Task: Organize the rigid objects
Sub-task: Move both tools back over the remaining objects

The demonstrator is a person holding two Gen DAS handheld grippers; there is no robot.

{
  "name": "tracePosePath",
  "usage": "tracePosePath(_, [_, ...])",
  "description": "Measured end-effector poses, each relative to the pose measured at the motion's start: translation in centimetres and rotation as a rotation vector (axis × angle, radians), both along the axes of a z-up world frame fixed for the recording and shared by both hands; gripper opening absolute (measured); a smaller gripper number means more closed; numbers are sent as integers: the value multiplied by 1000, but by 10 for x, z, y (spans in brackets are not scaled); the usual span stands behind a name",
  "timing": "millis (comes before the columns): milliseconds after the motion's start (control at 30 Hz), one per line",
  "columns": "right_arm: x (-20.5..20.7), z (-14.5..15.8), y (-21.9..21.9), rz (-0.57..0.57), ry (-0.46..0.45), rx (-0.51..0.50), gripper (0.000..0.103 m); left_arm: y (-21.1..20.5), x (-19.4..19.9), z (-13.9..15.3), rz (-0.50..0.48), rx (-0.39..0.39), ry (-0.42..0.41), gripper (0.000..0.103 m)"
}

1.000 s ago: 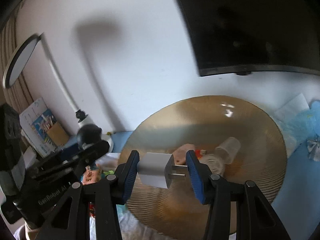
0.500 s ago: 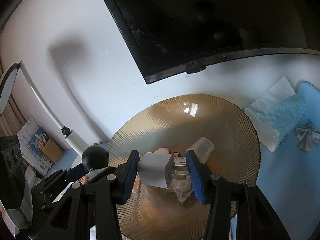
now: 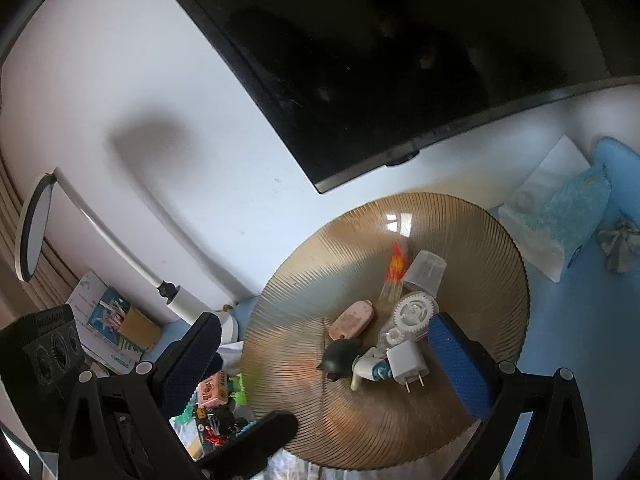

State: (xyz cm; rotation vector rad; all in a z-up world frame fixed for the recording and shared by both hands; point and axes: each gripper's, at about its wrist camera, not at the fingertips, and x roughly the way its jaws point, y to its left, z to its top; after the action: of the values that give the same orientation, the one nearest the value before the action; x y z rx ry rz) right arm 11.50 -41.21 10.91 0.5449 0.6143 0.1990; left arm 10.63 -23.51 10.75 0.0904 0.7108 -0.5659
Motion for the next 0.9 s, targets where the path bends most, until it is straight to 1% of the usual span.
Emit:
tracePosePath(200, [-13, 15, 18, 0, -12, 25, 103, 52, -1, 7, 112, -31, 21, 102])
tracePosePath(400, [-22, 24, 56, 35, -26, 33, 103, 111, -7, 16, 218, -37, 21, 102])
tracePosePath(500, [-27, 25, 80, 69, -26, 29, 103, 146, -8, 13, 280, -27, 34, 102])
tracePosePath(633, [-32, 18, 112, 117, -9, 13, 103, 186, -11, 0, 356, -14, 73, 102])
tracePosePath(767, [-33, 8, 144, 178, 23, -28, 103, 218, -15, -14, 403, -2, 93, 102])
tracePosePath(800, [-33, 4, 151, 189, 31, -40, 103, 224, -17, -13, 413, 0, 96, 102])
tracePosePath(900, [-33, -8, 168, 212, 48, -73, 103, 244, -17, -24, 446, -6, 117, 102])
